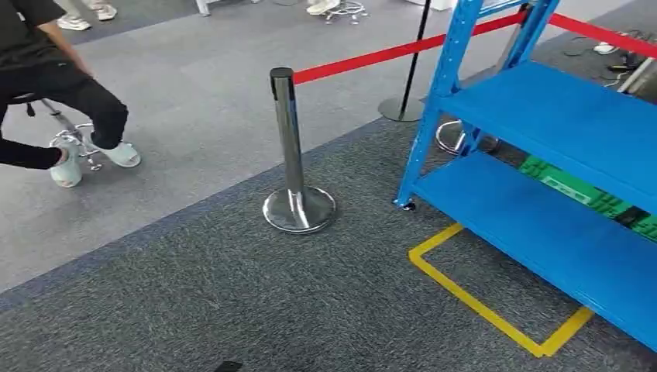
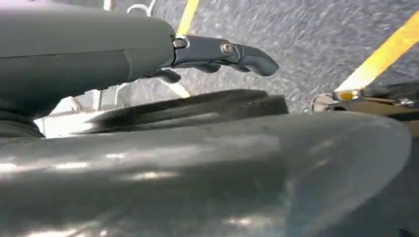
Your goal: Take the parts from the cabinet and place them on the table.
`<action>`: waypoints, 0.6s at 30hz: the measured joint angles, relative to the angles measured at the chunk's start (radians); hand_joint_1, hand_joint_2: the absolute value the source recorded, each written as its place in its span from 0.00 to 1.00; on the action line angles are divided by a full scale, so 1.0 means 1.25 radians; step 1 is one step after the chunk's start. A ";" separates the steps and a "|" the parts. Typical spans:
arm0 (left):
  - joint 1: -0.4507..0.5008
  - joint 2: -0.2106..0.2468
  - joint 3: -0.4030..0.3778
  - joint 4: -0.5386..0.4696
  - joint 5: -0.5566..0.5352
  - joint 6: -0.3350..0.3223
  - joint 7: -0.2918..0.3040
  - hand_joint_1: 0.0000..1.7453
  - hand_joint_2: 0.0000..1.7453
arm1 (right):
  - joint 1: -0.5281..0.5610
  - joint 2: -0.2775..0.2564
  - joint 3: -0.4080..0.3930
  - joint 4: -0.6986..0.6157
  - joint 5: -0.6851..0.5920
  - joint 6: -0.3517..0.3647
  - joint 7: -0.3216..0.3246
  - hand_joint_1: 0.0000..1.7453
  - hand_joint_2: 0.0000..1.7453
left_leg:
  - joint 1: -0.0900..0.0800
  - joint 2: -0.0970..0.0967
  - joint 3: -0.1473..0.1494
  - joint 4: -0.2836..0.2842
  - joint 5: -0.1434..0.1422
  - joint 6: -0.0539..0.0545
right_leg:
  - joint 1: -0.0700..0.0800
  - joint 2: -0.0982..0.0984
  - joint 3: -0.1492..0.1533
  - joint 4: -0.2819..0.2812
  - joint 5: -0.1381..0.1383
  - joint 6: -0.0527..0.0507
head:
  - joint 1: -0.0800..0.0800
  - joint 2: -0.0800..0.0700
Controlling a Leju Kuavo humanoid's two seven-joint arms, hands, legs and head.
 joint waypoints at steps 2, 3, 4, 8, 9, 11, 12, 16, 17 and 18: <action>-0.003 -0.001 0.000 0.000 -0.005 0.002 0.000 0.00 0.00 | 0.000 0.000 0.001 0.000 -0.028 0.010 0.000 0.00 0.00 | -0.002 0.014 -0.001 -0.001 -0.005 0.009 | -0.004 0.014 -0.006 -0.006 0.004 0.011 | 0.001 0.000; -0.004 -0.001 0.000 0.000 -0.006 0.002 0.000 0.00 0.00 | 0.003 0.000 -0.001 0.000 -0.044 0.015 -0.001 0.00 0.00 | -0.005 0.019 0.000 -0.001 -0.004 0.015 | -0.007 0.020 -0.009 -0.010 0.006 0.016 | 0.002 0.000; -0.004 -0.002 0.000 0.000 -0.007 0.002 0.000 0.00 0.00 | 0.006 0.000 -0.002 0.000 -0.053 0.016 -0.002 0.00 0.00 | -0.004 0.028 0.001 -0.003 -0.002 0.021 | -0.008 0.028 -0.011 -0.012 0.006 0.021 | 0.002 0.000; 0.000 -0.003 0.000 0.000 -0.007 0.006 -0.002 0.00 0.00 | 0.003 0.000 -0.008 0.000 -0.063 0.021 -0.004 0.00 0.00 | -0.006 0.069 0.004 -0.007 -0.001 0.038 | -0.005 -0.080 -0.082 0.147 -0.087 0.028 | 0.017 0.000; 0.002 -0.002 0.000 0.000 -0.007 0.007 -0.002 0.00 0.00 | 0.001 0.000 -0.008 0.000 -0.060 0.021 -0.003 0.00 0.00 | -0.008 0.083 0.004 -0.007 -0.002 0.040 | -0.005 -0.085 -0.112 0.209 -0.113 0.029 | 0.017 0.000; 0.002 -0.002 0.000 0.000 -0.009 0.009 -0.001 0.00 0.00 | 0.003 0.000 -0.008 0.000 -0.057 0.021 -0.004 0.00 0.00 | -0.009 0.105 0.005 -0.007 -0.005 0.040 | -0.005 -0.088 -0.123 0.235 -0.106 0.031 | 0.017 0.000; 0.001 -0.002 0.000 0.000 -0.009 0.009 -0.001 0.00 0.00 | 0.004 0.000 -0.008 0.000 -0.056 0.021 -0.004 0.00 0.00 | -0.009 0.115 0.008 -0.007 -0.007 0.039 | -0.005 -0.089 -0.099 0.192 -0.077 0.030 | 0.017 0.000; 0.002 -0.002 0.001 0.000 0.003 -0.014 -0.014 0.00 0.00 | 0.000 -0.001 -0.005 0.000 -0.024 0.015 -0.004 0.00 0.00 | -0.018 0.144 0.023 -0.004 -0.022 0.022 | 0.000 -0.147 0.007 0.005 -0.010 0.015 | 0.018 0.000; 0.000 -0.002 0.004 0.000 0.013 -0.032 -0.027 0.00 0.00 | 0.002 -0.001 0.004 0.000 0.001 0.009 -0.004 0.00 0.00 | -0.018 0.150 0.026 -0.006 -0.021 0.019 | 0.001 -0.139 0.004 0.006 -0.012 0.010 | 0.012 0.000; -0.002 -0.002 0.007 0.000 0.020 -0.044 -0.035 0.00 0.00 | 0.004 -0.001 0.014 0.000 0.021 0.004 -0.002 0.00 0.00 | -0.017 0.157 0.029 -0.009 -0.020 0.016 | 0.004 -0.133 0.001 0.006 -0.012 0.006 | 0.011 0.000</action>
